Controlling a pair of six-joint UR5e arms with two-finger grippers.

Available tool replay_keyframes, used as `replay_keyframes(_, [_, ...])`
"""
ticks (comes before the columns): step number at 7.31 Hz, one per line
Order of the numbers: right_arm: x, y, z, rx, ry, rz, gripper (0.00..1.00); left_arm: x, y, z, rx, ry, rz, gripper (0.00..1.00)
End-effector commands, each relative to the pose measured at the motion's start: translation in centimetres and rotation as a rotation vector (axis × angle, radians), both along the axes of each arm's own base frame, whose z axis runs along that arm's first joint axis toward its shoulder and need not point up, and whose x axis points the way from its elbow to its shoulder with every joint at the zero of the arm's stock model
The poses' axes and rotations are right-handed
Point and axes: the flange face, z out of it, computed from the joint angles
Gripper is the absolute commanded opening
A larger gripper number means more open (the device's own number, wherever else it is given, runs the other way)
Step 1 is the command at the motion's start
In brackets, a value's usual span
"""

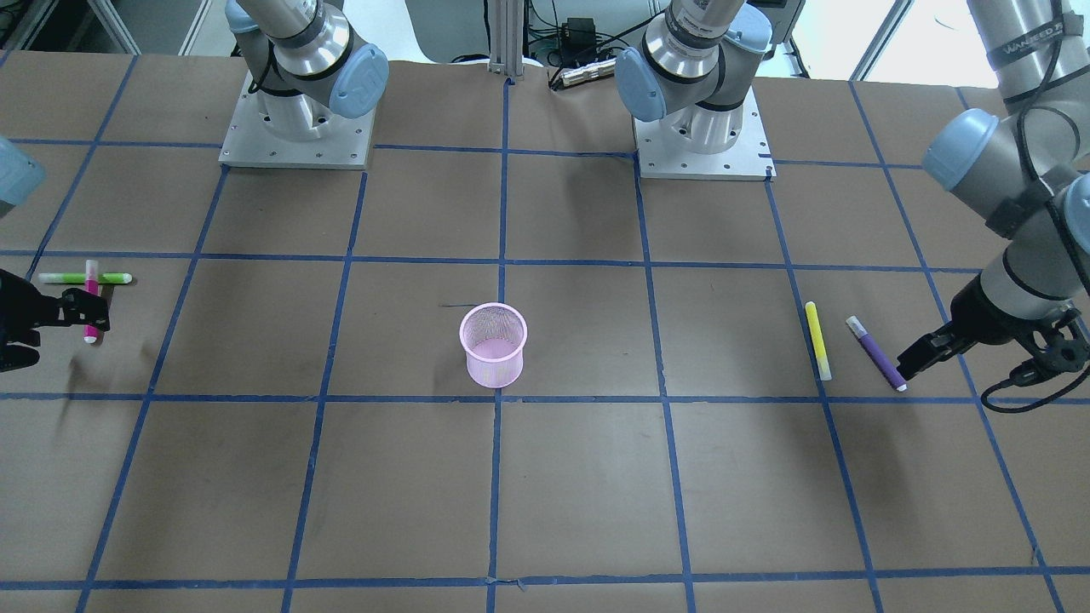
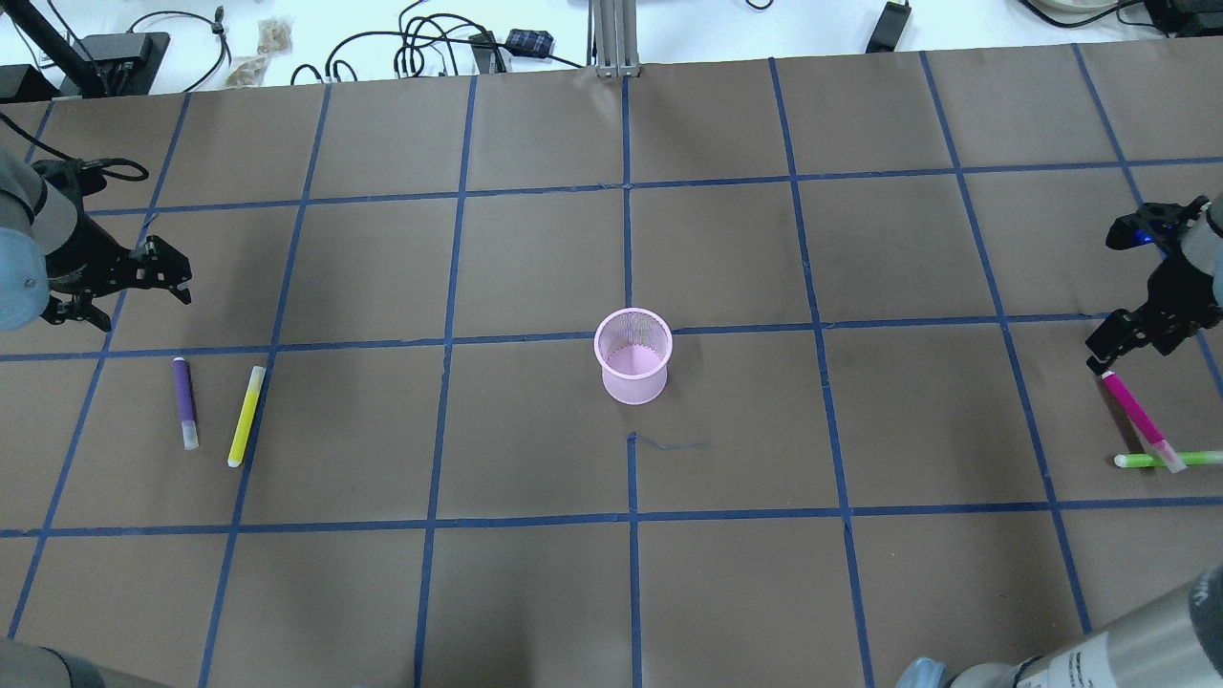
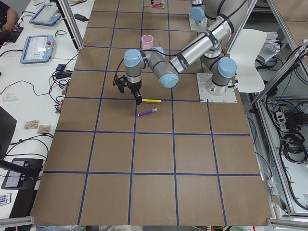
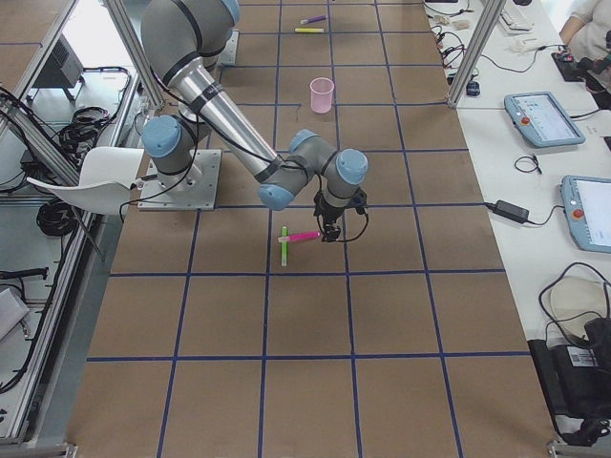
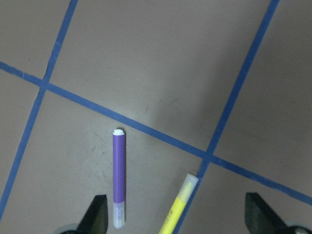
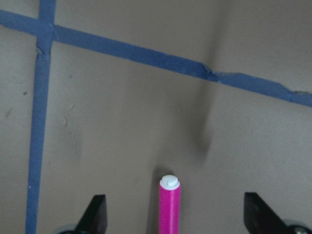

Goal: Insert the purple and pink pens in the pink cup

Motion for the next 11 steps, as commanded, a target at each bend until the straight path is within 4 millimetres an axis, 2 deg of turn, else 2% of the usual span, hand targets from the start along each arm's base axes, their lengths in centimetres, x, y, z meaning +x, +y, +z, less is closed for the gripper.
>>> replay_keyframes(1, [0.2,0.6,-1.8,0.019,-0.013,0.008,0.99,2.4,-0.2,-4.2,0.017,0.007,0.009,1.0])
replay_keyframes(2, [0.2,0.8,-1.8,0.028,-0.016,0.007,0.95,2.5,-0.3,-5.0,0.028,0.014,0.009,0.98])
replay_keyframes(3, [0.0,1.0,-1.4,0.024,-0.013,0.009,0.8,2.5,-0.4,-6.1,0.043,0.024,0.01,0.96])
replay_keyframes(5, [-1.4,1.6,-1.8,0.028,-0.022,0.004,0.59,2.6,-0.6,-7.4,0.061,0.036,0.009,0.77])
replay_keyframes(6, [-1.5,1.7,-1.9,0.028,-0.026,0.002,0.56,2.6,-0.6,-7.6,0.066,0.037,0.007,0.73])
replay_keyframes(7, [-1.5,1.7,-1.8,0.029,-0.025,0.002,0.44,2.7,-0.6,-8.3,0.077,0.043,0.007,0.72])
replay_keyframes(8, [-1.5,1.7,-1.5,0.025,-0.022,0.002,0.26,2.7,-0.6,-8.9,0.084,0.048,0.007,0.72])
replay_keyframes(9, [-1.5,1.7,-1.4,0.024,-0.021,0.002,0.15,2.7,-0.6,-9.2,0.088,0.05,0.009,0.72])
replay_keyframes(10, [-1.5,1.7,-1.4,0.024,-0.023,0.002,0.1,2.8,-0.7,-9.2,0.088,0.05,0.009,0.71])
replay_keyframes(11, [-1.5,1.7,-1.4,0.025,-0.024,0.003,0.01,2.8,-0.7,-9.2,0.089,0.049,0.009,0.56])
